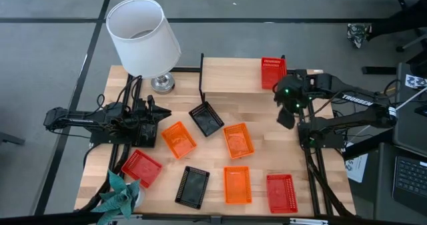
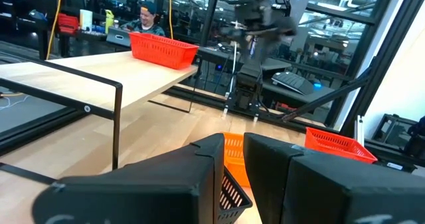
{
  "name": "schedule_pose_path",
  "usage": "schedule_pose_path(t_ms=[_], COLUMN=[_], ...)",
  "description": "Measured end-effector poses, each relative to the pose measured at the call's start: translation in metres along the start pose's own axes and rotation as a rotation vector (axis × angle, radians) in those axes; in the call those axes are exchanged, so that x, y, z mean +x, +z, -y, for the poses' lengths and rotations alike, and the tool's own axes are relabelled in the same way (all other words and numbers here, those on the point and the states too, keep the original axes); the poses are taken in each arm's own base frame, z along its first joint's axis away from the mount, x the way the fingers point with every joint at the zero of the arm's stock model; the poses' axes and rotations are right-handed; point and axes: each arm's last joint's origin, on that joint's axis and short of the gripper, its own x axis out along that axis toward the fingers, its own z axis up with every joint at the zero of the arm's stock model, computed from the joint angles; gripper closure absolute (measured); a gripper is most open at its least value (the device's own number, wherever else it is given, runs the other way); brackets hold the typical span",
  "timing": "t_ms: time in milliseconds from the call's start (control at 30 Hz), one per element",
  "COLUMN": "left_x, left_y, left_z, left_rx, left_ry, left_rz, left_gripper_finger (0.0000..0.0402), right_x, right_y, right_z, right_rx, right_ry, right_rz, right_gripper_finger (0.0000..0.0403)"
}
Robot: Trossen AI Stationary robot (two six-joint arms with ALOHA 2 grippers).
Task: Stack baskets on shelf by color
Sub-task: Put the top right black bin on the shelf
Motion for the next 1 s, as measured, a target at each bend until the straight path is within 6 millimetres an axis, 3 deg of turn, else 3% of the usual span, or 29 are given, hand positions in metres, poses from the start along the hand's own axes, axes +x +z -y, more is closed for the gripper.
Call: schedule_pose_path(t_ms=[133, 400, 600, 867, 1000], left_x=[0.000, 0.000, 0.000, -0.001, 0.000], left_y=[0.000, 0.000, 0.000, 0.012, 0.025], left_z=[0.000, 0.000, 0.000, 0.003, 0.012], left_rx=[-0.001, 0.001, 0.000, -0.099, -0.177], left_ry=[0.000, 0.000, -0.001, -0.030, -0.190], left_rz=[0.000, 0.000, 0.005, 0.125, 0.076], left_gripper_finger=[0.0351, 0.0351, 0.0351, 0.0351, 0.0352], right_x=[0.002, 0.020, 0.043, 0.069, 0.075], right_y=[-0.017, -0.053, -0.072, -0.080, -0.080], right_z=[-0.021, -0.046, -0.064, -0.075, -0.073], right_rx=[-0.034, 0.006, -0.117, -0.231, -0.227], right_ry=[0.167, 0.051, 0.092, 0.111, 0.064], right_rz=[-0.094, -0.088, -0.100, 0.067, 0.134], right_gripper_finger=[0.0183, 0.0183, 0.0183, 0.0183, 0.0183])
